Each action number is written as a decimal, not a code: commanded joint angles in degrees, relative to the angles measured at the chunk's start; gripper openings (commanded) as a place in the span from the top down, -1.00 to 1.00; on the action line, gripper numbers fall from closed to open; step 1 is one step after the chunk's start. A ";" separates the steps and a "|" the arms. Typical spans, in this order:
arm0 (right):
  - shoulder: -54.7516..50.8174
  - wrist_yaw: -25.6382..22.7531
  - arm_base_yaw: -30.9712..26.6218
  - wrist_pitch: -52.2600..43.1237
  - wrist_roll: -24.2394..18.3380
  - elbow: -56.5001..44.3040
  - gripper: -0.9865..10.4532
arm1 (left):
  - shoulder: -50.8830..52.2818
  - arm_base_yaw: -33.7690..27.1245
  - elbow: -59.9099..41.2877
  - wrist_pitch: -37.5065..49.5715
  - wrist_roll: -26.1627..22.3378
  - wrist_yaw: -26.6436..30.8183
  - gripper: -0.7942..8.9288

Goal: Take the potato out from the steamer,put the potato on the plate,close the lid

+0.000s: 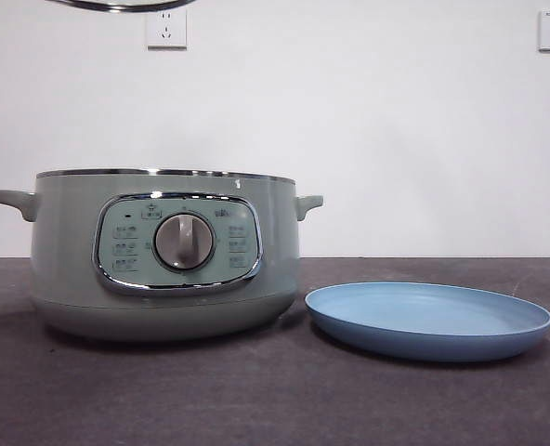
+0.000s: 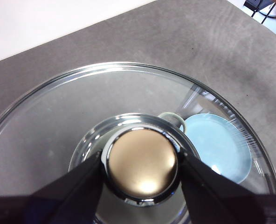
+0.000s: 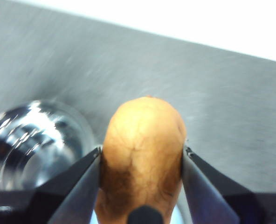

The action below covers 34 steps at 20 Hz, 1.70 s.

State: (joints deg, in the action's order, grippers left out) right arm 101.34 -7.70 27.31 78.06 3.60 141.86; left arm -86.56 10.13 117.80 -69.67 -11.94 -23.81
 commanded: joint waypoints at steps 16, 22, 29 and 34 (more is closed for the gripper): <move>-0.04 3.34 -3.54 -10.16 2.27 -45.44 0.85 | 0.11 0.07 0.76 7.06 -0.11 -6.64 0.85; 0.02 9.29 -3.43 -25.51 2.69 -61.46 0.85 | 0.11 0.07 0.76 7.02 -0.11 -6.62 0.85; 0.28 9.27 -3.26 -33.53 3.02 -71.54 0.85 | 0.11 0.07 0.76 6.99 -0.11 -6.60 0.85; 0.28 9.25 -3.26 -34.21 4.11 -71.54 0.39 | 0.11 0.07 0.76 6.80 -0.11 -6.62 0.85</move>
State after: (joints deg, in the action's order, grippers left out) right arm 100.97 1.52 23.94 44.03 6.92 70.96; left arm -86.89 10.17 117.80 -65.04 -11.94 -29.36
